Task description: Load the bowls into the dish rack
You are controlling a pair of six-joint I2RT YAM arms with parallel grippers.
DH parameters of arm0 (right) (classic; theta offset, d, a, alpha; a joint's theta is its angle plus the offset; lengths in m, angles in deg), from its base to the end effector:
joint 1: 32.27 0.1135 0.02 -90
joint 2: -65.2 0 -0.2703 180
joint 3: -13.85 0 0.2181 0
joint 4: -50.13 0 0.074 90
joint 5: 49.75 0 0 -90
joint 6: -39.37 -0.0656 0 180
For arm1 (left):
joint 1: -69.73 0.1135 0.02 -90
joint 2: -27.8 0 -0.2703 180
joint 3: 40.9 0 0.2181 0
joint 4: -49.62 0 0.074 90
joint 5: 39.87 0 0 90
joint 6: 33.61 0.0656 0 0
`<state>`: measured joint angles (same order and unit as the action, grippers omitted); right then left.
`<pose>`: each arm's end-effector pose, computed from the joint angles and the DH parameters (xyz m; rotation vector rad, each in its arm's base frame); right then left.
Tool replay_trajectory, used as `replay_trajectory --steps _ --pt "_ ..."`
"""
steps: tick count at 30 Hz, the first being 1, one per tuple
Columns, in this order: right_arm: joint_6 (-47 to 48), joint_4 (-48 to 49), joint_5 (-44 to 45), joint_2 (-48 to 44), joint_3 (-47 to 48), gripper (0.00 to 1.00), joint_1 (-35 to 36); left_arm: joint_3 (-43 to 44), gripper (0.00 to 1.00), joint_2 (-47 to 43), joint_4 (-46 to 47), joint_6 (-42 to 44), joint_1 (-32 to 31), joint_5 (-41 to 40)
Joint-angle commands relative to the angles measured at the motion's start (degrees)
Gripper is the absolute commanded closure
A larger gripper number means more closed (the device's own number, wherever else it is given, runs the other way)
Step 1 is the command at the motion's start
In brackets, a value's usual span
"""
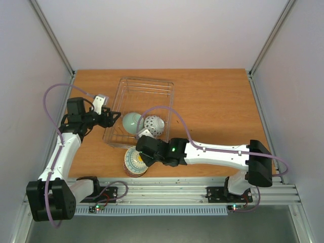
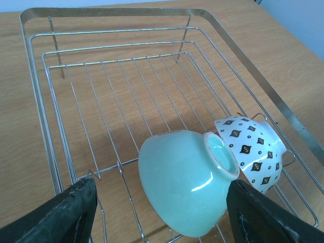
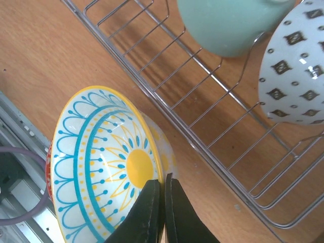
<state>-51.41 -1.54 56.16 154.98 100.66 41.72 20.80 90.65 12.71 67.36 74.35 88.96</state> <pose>0.1045 0.2989 0.2607 -1.3908 2.0578 0.2047 0.2158 -0.0238 0.2725 0.4755 2.0736 -0.5937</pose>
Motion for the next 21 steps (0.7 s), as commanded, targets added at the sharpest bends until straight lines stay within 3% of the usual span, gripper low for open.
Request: replay_trajectory --steps 1,7,21 --pt "2.81 0.48 2.62 -2.28 0.49 0.99 0.36 -0.12 0.29 -1.24 0.09 0.64 -0.15 1.47" --pt "3.81 2.76 3.18 -2.54 1.05 0.99 0.36 0.01 0.29 -1.89 -0.92 1.37 -0.20 4.91" --pt "9.72 0.75 10.28 -5.56 7.80 0.99 -1.00 2.80 0.29 -2.56 -13.81 13.06 -0.18 25.67"
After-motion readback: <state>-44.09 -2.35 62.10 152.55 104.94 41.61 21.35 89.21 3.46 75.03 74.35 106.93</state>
